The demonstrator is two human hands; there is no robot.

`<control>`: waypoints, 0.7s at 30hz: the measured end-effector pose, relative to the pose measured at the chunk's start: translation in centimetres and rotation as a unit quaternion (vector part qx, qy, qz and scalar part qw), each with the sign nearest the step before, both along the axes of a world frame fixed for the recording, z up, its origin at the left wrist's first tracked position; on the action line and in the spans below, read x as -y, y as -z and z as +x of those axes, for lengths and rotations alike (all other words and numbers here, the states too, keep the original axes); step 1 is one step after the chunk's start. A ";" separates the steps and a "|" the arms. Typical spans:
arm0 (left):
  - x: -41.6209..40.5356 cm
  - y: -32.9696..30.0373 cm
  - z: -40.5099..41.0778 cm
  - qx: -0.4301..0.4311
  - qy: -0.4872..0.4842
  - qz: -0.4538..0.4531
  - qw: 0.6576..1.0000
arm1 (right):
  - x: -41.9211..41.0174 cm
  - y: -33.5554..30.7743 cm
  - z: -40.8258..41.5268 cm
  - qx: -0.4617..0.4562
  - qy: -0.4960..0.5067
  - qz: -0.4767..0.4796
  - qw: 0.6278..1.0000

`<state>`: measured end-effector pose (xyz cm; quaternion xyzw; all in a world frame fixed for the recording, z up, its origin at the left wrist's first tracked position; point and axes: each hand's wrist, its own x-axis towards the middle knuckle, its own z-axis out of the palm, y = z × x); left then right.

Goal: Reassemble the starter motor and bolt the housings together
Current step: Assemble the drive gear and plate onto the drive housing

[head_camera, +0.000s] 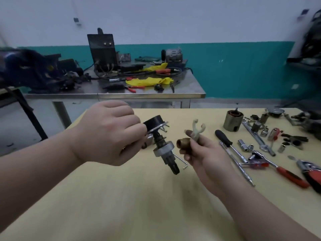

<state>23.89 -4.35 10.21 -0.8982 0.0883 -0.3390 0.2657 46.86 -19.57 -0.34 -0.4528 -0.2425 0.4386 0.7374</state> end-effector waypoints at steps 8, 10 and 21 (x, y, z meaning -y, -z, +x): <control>1.1 2.7 2.3 0.242 -0.091 -0.176 0.950 | 1.5 1.8 -5.6 0.007 -0.064 -0.053 0.997; 1.4 3.3 2.9 0.243 -0.089 -0.177 0.950 | 1.5 1.7 -6.6 0.017 -0.089 -0.031 0.995; 1.5 6.2 4.5 0.187 -0.073 -0.144 0.969 | 1.1 -0.6 -6.8 -0.111 -0.098 -0.012 0.989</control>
